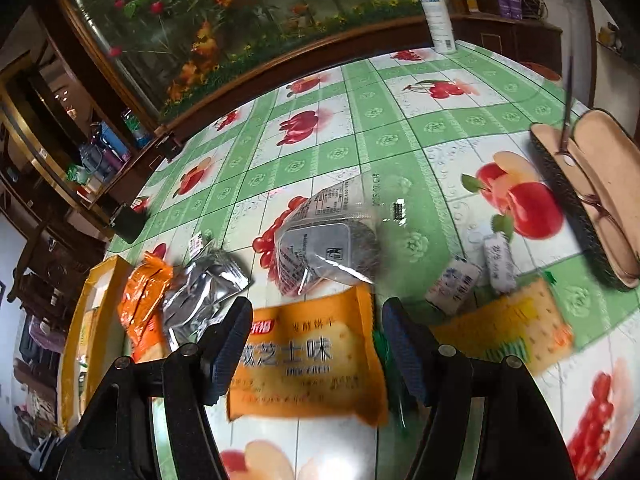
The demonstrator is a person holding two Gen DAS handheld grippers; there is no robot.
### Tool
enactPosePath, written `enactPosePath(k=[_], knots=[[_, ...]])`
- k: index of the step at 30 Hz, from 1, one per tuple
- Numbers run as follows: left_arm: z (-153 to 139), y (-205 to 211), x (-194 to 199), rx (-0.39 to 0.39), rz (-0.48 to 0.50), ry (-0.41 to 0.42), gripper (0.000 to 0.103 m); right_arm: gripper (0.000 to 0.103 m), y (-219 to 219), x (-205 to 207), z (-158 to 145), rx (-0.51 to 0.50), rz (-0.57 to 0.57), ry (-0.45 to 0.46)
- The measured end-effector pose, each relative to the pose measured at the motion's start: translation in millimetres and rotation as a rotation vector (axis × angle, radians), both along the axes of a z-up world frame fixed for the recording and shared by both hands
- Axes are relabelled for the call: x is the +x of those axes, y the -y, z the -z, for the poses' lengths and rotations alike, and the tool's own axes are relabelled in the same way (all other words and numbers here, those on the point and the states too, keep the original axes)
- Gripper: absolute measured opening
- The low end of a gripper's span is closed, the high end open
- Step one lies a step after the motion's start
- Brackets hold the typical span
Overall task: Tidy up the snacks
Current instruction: 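Grasp the orange cheese biscuit pack with the right gripper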
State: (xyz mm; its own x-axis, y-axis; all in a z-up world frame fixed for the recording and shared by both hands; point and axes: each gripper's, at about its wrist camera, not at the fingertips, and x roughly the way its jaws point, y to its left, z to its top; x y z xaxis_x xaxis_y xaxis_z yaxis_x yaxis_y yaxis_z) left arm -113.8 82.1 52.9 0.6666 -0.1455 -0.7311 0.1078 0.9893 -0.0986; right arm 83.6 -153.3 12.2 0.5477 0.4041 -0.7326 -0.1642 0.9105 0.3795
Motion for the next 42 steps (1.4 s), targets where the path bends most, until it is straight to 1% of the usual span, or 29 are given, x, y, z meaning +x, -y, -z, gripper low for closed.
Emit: enactPosePath(k=[3,6,7,8,9,10,11,12,15,16,17,18,19,20,22,23,25,28,29,30,31,32,33,35,38,39,41,42], knots=[[1,4,-1,0.015,0.009,-0.004,0.059,0.073,-7,-11,2,0.024,-0.062,-0.022],[0,4,-2,0.009,0.009,-0.001,0.059,0.073,-16,-41,4,0.101,-0.137,-0.088],[-2,2,-2,0.005,0.006,0.002,0.060,0.074,-21,-57,8,0.126,-0.179,-0.127],[-3,-1,-2,-0.003,0.002,0.003,0.061,0.074,-25,-69,9,0.156,-0.223,-0.140],[-4,-4,-2,-0.011,-0.002,0.003,0.065,0.074,-35,-87,8,0.186,-0.310,-0.160],[-4,-6,-1,-0.024,-0.006,0.002,0.066,0.074,-42,-97,6,0.195,-0.372,-0.161],[-4,-8,1,-0.037,-0.006,-0.004,0.066,0.074,-47,-107,2,0.190,-0.415,-0.143],[-4,-9,2,-0.048,-0.004,-0.009,0.066,0.074,-47,-111,-2,0.176,-0.414,-0.121],[-3,-8,4,-0.076,-0.001,-0.022,0.066,0.074,-39,-104,-19,0.085,-0.311,-0.024],[-3,-6,3,-0.081,0.003,-0.021,0.066,0.074,-37,-99,-24,0.045,-0.267,0.006],[-4,-5,1,-0.078,0.006,-0.019,0.066,0.075,-37,-95,-26,0.013,-0.249,0.032],[-4,-5,0,-0.073,0.006,-0.018,0.066,0.077,-41,-91,-26,-0.012,-0.251,0.053],[-5,-4,-1,-0.066,0.007,-0.015,0.066,0.078,-47,-87,-24,-0.022,-0.282,0.055],[-5,-5,-3,-0.060,0.004,-0.012,0.066,0.081,-55,-83,-21,-0.026,-0.315,0.043],[-6,-9,-3,-0.062,-0.006,-0.013,0.066,0.081,-65,-79,-14,-0.046,-0.345,0.024],[-6,-11,-4,-0.067,-0.010,-0.015,0.066,0.084,-72,-80,-10,-0.073,-0.365,0.020],[-6,-15,-3,-0.071,-0.015,-0.020,0.067,0.086,-79,-80,-5,-0.123,-0.389,0.021],[-5,-16,0,-0.071,-0.018,-0.027,0.067,0.087,-93,-89,2,-0.232,-0.434,0.050],[-5,-15,1,-0.072,-0.018,-0.030,0.067,0.087,-98,-95,5,-0.299,-0.444,0.074],[-5,-14,4,-0.075,-0.016,-0.035,0.068,0.086,-101,-99,8,-0.354,-0.438,0.100],[-5,-13,6,-0.077,-0.012,-0.040,0.068,0.083,-100,-100,11,-0.377,-0.430,0.107],[-5,-12,10,-0.080,-0.007,-0.047,0.069,0.077,-96,-99,11,-0.361,-0.424,0.117],[-5,-11,12,-0.081,-0.007,-0.051,0.071,0.076,-92,-97,11,-0.350,-0.414,0.118],[-6,-9,21,-0.086,-0.007,-0.062,0.074,0.076,-73,-89,11,-0.324,-0.346,0.122],[-6,-2,44,-0.112,0.011,-0.086,0.073,0.075,-37,-75,11,-0.229,-0.242,0.107],[-6,2,52,-0.116,0.019,-0.094,0.073,0.075,-29,-74,9,-0.215,-0.221,0.106],[-4,13,75,-0.103,0.035,-0.119,0.073,0.075,-11,-70,9,-0.177,-0.162,0.090],[-4,18,83,-0.096,0.046,-0.125,0.070,0.075,-3,-69,8,-0.150,-0.140,0.080]])
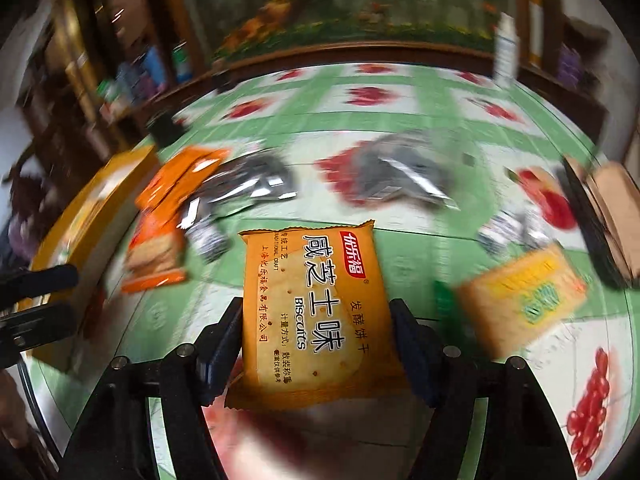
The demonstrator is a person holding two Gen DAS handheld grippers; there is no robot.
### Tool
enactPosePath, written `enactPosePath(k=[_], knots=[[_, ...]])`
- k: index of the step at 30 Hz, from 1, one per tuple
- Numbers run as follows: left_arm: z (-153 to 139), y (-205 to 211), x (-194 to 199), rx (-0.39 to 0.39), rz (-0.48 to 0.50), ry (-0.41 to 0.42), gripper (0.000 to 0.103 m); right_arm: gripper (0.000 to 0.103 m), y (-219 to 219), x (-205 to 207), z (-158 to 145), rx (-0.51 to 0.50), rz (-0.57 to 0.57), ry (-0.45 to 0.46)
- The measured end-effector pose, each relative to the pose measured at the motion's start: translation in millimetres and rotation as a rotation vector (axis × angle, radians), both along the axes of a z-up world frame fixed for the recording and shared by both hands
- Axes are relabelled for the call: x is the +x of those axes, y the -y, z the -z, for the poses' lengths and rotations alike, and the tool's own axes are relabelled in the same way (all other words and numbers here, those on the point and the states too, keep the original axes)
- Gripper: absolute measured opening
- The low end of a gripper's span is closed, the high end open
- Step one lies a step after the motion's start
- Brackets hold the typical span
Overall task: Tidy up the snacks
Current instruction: 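Grasp the orange cheese biscuit pack with the right gripper, then grasp the white-and-blue wrapped candy with the left gripper while the right gripper holds the biscuit pack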
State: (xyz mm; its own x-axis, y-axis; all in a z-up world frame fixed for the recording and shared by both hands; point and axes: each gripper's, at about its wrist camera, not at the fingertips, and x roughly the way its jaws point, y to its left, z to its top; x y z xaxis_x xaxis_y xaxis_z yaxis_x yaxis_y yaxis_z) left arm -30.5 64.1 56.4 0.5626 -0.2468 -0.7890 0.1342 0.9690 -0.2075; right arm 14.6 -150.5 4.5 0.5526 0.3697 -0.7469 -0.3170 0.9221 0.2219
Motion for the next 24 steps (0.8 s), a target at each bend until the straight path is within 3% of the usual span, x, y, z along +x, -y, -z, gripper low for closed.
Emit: enactPosePath(k=[4,9,17,20,22,24], knots=[[8,17,38,0.036,0.033,-0.044,0.058,0.075,12,4,-4,0.064,0.041,-0.019],[19,23,70,0.034,0.035,-0.098,0.057,0.075,11,6,-6,0.066,0.045,-0.021],[34,41,90,0.111,0.057,-0.132,0.055,0.075,15,10,-5,0.107,0.049,-0.036],[39,42,90,0.128,0.054,-0.134,0.047,0.075,14,10,-5,0.107,0.049,-0.036],[40,42,85,0.141,0.056,-0.128,0.034,0.075,14,10,-5,0.110,0.050,-0.037],[40,43,81,0.140,0.060,-0.123,0.034,0.075,14,10,-5,0.112,0.050,-0.038]])
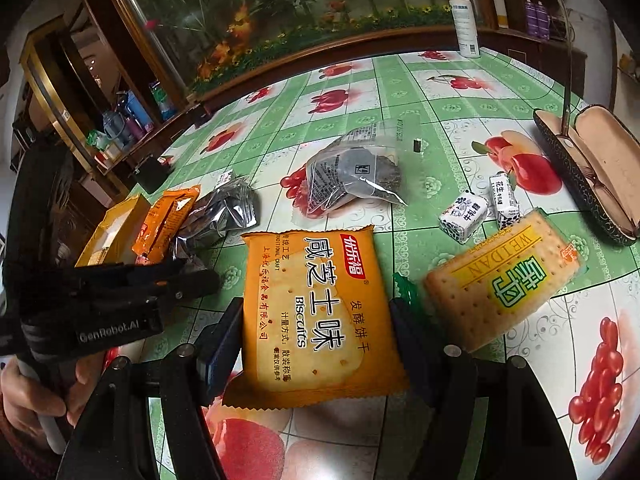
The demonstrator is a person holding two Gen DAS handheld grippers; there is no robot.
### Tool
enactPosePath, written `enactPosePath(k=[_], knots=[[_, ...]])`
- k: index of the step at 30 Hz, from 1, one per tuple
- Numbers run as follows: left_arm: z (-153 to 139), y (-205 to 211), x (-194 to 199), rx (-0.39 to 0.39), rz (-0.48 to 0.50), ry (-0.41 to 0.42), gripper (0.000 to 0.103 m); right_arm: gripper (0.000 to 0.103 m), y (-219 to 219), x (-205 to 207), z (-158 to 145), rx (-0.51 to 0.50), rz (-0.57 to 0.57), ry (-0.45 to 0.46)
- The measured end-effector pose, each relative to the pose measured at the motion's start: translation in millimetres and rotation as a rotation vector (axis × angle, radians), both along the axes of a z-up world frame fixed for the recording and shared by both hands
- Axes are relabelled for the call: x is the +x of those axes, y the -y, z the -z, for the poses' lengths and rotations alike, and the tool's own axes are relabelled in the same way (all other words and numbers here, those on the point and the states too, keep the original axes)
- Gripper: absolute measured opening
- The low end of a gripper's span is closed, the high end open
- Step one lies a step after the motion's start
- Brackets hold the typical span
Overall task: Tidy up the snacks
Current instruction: 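Grasp the white-and-blue wrapped candy with the left gripper while the right gripper holds the biscuit pack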
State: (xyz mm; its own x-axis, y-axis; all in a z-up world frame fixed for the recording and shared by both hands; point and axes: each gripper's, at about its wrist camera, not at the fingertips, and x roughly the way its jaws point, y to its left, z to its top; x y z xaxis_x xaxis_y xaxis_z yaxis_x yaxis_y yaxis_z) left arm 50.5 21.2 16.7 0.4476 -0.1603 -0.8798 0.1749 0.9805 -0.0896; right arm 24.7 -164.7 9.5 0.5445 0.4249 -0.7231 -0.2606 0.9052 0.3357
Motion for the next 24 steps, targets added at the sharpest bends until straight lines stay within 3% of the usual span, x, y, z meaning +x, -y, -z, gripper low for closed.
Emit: enactPosePath(k=[5,13,24], knots=[[1,-2,-6,0.009,-0.033,0.042,0.033,0.075,0,1,0,-0.004,-0.001,0.002],[-11,-8,-37,-0.081,-0.035,0.083,0.033,0.075,-5,-1,-1,-0.003,-0.029,0.016],[-28,-25,-71,-0.176,-0.052,0.123,0.033,0.075,-23,-17,-16,0.007,-0.111,0.118]])
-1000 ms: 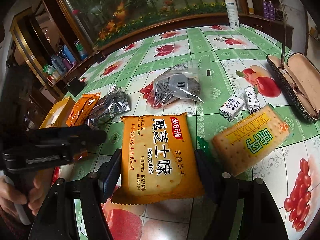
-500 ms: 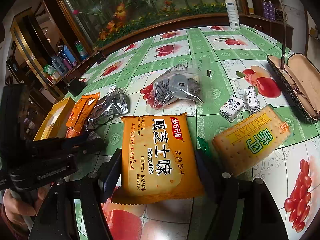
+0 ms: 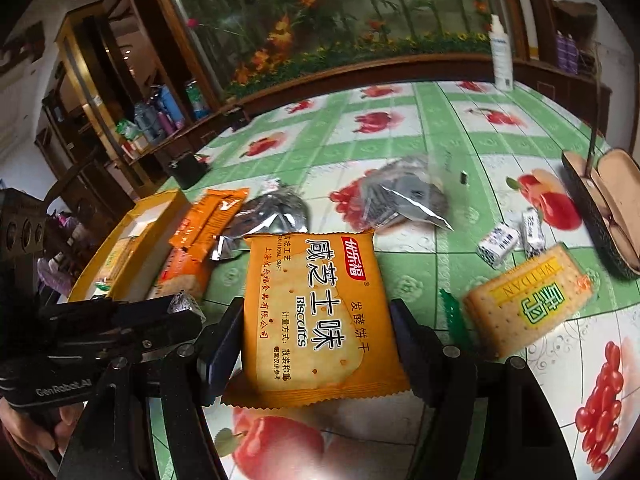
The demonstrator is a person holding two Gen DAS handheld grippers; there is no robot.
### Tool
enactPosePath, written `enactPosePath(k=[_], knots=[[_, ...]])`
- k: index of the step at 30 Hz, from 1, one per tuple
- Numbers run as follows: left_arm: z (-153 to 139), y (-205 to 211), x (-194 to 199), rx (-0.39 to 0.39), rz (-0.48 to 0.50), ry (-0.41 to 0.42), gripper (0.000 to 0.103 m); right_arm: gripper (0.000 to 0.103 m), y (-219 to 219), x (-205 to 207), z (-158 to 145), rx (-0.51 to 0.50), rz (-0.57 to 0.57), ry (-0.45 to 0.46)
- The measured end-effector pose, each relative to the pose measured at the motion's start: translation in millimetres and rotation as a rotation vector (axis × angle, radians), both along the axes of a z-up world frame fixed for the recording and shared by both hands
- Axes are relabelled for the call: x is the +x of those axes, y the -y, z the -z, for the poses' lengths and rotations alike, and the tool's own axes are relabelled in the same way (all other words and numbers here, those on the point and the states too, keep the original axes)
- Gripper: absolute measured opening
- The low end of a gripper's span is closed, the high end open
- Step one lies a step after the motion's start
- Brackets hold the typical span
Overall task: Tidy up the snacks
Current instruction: 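Grasp the white-and-blue wrapped candy with the left gripper while the right gripper holds the biscuit pack, then carry the candy and orange cheese biscuit pack into the white tray and open both grippers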
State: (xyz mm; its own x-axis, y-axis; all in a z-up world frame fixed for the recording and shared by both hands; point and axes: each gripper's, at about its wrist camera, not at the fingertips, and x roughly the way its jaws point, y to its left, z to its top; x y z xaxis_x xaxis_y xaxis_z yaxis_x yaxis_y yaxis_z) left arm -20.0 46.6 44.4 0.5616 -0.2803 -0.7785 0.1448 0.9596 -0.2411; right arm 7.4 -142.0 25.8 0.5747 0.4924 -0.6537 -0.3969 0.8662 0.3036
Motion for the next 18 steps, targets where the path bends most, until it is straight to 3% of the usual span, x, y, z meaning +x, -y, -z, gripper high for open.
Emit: enactPosePath(k=[18], knots=[[-38,-67,-34,-0.110,-0.089,0.093,0.033,0.075,-22,-6,4,0.015,-0.063,-0.017]])
